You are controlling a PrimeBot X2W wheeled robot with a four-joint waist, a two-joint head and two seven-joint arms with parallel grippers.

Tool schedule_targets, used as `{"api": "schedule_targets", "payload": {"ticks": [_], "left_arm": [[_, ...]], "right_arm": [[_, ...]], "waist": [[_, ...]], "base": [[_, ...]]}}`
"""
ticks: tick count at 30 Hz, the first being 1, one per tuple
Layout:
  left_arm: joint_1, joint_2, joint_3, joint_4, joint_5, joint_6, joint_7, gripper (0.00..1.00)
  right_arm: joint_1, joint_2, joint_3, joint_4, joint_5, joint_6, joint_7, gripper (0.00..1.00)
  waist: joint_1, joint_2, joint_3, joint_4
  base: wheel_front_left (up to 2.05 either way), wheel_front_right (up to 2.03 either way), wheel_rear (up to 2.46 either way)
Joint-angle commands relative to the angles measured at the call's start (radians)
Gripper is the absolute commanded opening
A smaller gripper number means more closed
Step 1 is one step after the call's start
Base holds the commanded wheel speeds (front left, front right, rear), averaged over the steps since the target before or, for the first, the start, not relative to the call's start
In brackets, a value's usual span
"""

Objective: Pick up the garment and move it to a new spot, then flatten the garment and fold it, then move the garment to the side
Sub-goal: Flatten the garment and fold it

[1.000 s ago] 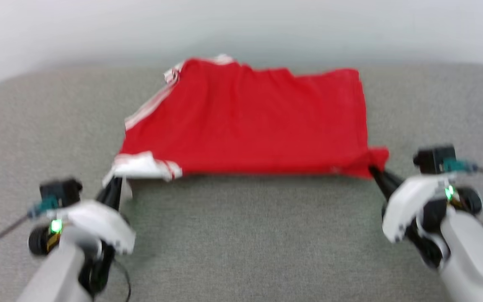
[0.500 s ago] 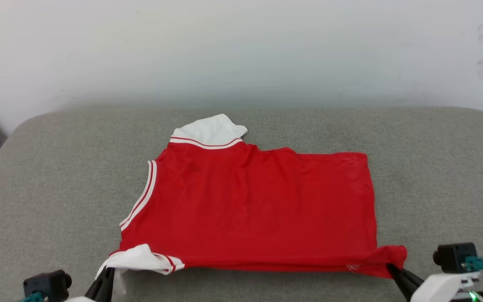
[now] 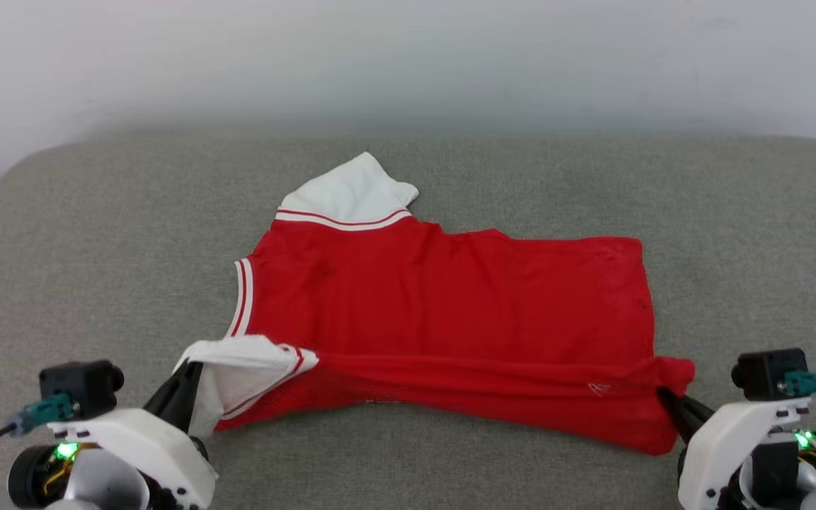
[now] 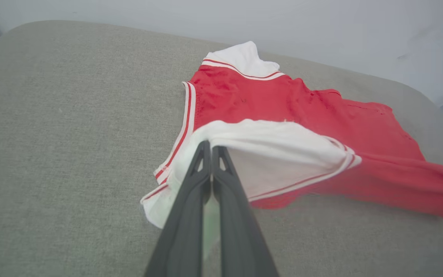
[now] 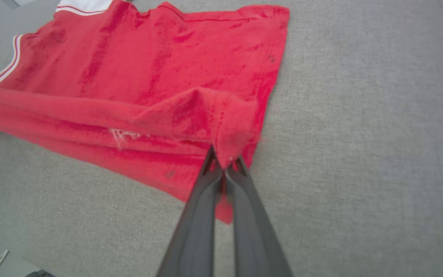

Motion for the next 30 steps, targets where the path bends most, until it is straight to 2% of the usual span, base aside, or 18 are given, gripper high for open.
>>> {"api": "schedule_targets", "payload": {"ticks": [1, 11, 13, 14, 15, 16, 18, 24, 28, 30], "left_arm": [[-0.038, -0.005, 0.0, 0.025, 0.0, -0.012, 0.001, 0.0], [-0.275, -0.078, -0.063, 0.319, -0.029, -0.153, 0.041, 0.0], [-0.301, -0.095, -0.079, 0.377, -0.038, -0.183, 0.051, 0.0], [-0.312, -0.103, -0.083, 0.407, -0.045, -0.195, 0.055, 0.0], [-0.322, -0.109, -0.086, 0.432, -0.048, -0.208, 0.056, 0.07], [-0.331, -0.114, -0.091, 0.458, -0.05, -0.217, 0.058, 0.31], [-0.343, -0.126, -0.094, 0.501, -0.057, -0.234, 0.05, 1.0], [-0.358, -0.144, -0.09, 0.577, -0.048, -0.269, -0.017, 1.0], [-0.332, -0.126, -0.081, 0.58, -0.042, -0.271, -0.047, 1.0], [-0.315, -0.111, -0.075, 0.558, -0.04, -0.257, -0.047, 1.0]], "right_arm": [[-0.028, -0.004, 0.004, 0.019, -0.009, -0.002, 0.003, 0.0], [-0.224, -0.025, 0.07, 0.237, -0.038, -0.002, -0.047, 0.0], [-0.248, -0.029, 0.091, 0.285, -0.044, -0.002, -0.067, 0.35], [-0.259, -0.031, 0.1, 0.31, -0.049, -0.002, -0.08, 0.5], [-0.268, -0.029, 0.109, 0.332, -0.045, -0.001, -0.092, 1.0], [-0.275, -0.028, 0.117, 0.354, -0.043, -0.002, -0.106, 1.0], [-0.282, -0.025, 0.132, 0.395, -0.038, -0.002, -0.133, 1.0], [-0.269, -0.033, 0.157, 0.413, -0.015, -0.001, -0.307, 1.0], [-0.229, -0.045, 0.157, 0.373, -0.007, -0.001, -0.443, 1.0], [-0.205, -0.049, 0.149, 0.345, -0.021, -0.001, -0.494, 1.0]], "waist": [[-0.0001, -0.0001, 0.048, -0.012], [-0.0001, -0.0001, 0.13, -0.024], [-0.0001, -0.0001, 0.136, -0.027], [-0.0001, -0.0001, 0.139, -0.029], [-0.0001, -0.0001, 0.141, -0.03], [-0.0001, -0.0001, 0.141, -0.031], [-0.0001, -0.0001, 0.137, -0.033], [-0.0001, -0.0001, 0.086, -0.031], [-0.0001, -0.0001, 0.028, -0.032], [-0.0001, -0.0001, 0.001, -0.033]], "base": [[0.0, 0.0, 0.0], [0.0, 0.0, 0.0], [0.0, 0.0, 0.0], [0.0, 0.0, 0.0], [0.0, 0.0, 0.0], [0.0, 0.0, 0.0], [0.0, 0.0, 0.0], [0.0, 0.0, 0.0], [0.0, 0.0, 0.0], [0.0, 0.0, 0.0]]}}
